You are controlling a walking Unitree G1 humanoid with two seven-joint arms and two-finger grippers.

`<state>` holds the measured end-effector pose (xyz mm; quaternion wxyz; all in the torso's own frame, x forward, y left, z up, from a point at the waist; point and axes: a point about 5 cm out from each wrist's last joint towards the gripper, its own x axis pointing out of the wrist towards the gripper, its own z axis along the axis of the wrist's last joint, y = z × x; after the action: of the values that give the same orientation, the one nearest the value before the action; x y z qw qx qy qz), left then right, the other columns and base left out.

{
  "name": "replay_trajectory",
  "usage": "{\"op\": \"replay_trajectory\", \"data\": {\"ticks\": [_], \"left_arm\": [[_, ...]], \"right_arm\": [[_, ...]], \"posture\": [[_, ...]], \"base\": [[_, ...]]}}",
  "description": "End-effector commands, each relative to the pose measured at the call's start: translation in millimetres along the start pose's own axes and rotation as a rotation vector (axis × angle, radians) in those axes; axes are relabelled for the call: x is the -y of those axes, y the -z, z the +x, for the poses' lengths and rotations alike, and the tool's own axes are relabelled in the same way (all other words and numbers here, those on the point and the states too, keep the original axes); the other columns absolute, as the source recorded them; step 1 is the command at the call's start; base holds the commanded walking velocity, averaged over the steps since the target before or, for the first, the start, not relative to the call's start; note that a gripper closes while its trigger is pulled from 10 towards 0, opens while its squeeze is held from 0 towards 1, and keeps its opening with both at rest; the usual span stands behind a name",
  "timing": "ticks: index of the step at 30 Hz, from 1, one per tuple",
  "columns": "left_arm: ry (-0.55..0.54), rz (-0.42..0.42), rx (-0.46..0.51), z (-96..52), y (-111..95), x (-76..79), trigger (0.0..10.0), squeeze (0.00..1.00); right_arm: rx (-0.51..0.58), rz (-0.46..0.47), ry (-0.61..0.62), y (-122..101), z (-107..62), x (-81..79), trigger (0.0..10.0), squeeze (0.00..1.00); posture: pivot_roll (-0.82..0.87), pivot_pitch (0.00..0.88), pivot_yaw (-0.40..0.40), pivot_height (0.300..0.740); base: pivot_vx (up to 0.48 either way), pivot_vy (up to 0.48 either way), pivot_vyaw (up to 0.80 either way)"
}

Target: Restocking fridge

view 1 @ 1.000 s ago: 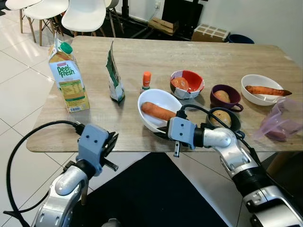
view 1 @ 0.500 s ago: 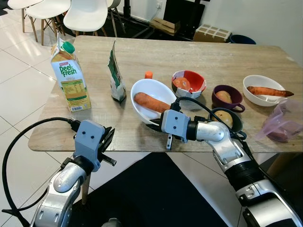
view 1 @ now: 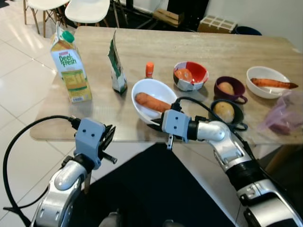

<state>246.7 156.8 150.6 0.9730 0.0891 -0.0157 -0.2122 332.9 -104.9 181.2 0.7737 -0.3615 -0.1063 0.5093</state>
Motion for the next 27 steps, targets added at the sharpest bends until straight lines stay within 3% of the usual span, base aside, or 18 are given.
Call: {"op": "replay_trajectory", "data": {"ticks": [1, 13, 27], "left_arm": [[0.016, -0.018, 0.0, -0.8, 2, 5.7, 10.0, 0.0], [0.015, -0.016, -0.006, 1.3, 3, 6.4, 10.0, 0.0], [-0.02, -0.074, -0.089, 7.0, 31, 14.7, 10.0, 0.0]], "right_arm": [[-0.006, -0.01, -0.012, 2, -0.3, -4.1, 0.0, 0.0], [-0.014, -0.013, -0.014, 3, -2.0, -4.1, 0.0, 0.0], [-0.095, 0.008, -0.024, 19, -12.6, -13.0, 0.0, 0.0]], "posture": [[-0.08, 0.13, -0.055, 0.74], [-0.08, 0.131, -0.054, 0.74], [-0.08, 0.137, -0.059, 0.74]], "base": [[-0.364, 0.0, 0.0], [-0.346, 0.0, 0.0], [0.0, 0.0, 0.0]]}}
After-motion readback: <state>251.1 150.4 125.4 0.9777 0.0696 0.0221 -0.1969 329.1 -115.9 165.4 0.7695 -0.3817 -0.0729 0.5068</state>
